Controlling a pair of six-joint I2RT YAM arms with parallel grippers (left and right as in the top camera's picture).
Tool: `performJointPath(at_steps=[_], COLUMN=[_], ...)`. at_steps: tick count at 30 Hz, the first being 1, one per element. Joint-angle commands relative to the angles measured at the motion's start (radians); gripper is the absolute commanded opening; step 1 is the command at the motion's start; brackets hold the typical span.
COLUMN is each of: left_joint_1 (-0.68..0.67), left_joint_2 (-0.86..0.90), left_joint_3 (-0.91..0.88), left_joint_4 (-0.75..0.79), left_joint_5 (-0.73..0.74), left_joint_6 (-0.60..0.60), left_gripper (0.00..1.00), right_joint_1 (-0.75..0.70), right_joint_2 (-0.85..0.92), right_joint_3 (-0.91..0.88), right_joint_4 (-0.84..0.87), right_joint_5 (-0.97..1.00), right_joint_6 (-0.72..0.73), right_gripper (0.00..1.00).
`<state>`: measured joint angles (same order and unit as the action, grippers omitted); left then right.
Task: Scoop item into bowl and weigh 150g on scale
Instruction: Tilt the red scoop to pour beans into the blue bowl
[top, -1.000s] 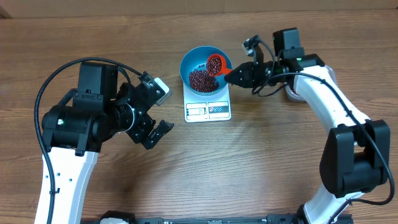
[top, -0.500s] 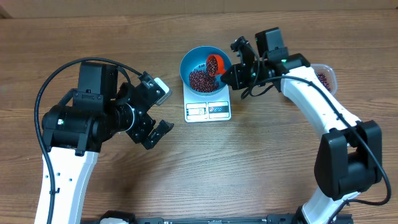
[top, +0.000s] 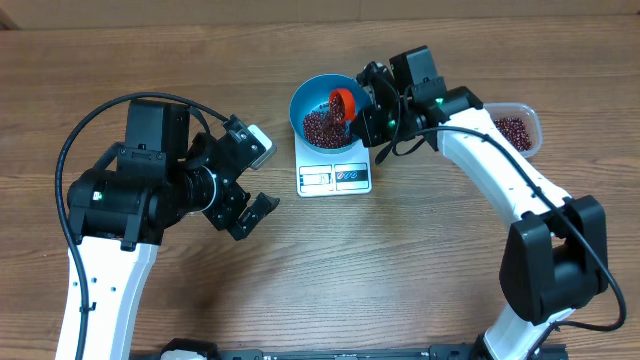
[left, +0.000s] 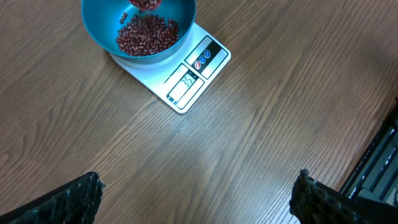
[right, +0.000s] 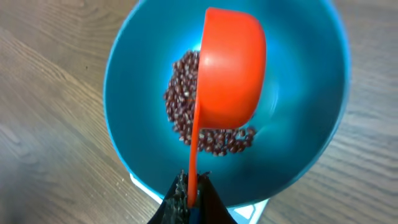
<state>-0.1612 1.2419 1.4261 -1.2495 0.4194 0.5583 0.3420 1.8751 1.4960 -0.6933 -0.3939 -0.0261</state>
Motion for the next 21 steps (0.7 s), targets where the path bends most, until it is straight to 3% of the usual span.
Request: performJointPath(at_steps=[1, 21], left_joint_1=[0.004, 0.004], left_joint_2=[0.0, 0.0], left_joint_3=[0.014, 0.014], left_joint_4=[0.0, 0.0], left_joint_5=[0.015, 0.015], left_joint_6=[0.022, 0.022], left_gripper=[1.0, 1.0], right_joint_1=[0.005, 0.011], right_joint_2=[-0.014, -0.03], right_joint_3=[0.051, 0.058], right_joint_4=[0.004, -0.051], right_joint_5=[0.024, 0.105], right_joint_6=[-0.008, -0.04], right_gripper=[0.04, 0.04])
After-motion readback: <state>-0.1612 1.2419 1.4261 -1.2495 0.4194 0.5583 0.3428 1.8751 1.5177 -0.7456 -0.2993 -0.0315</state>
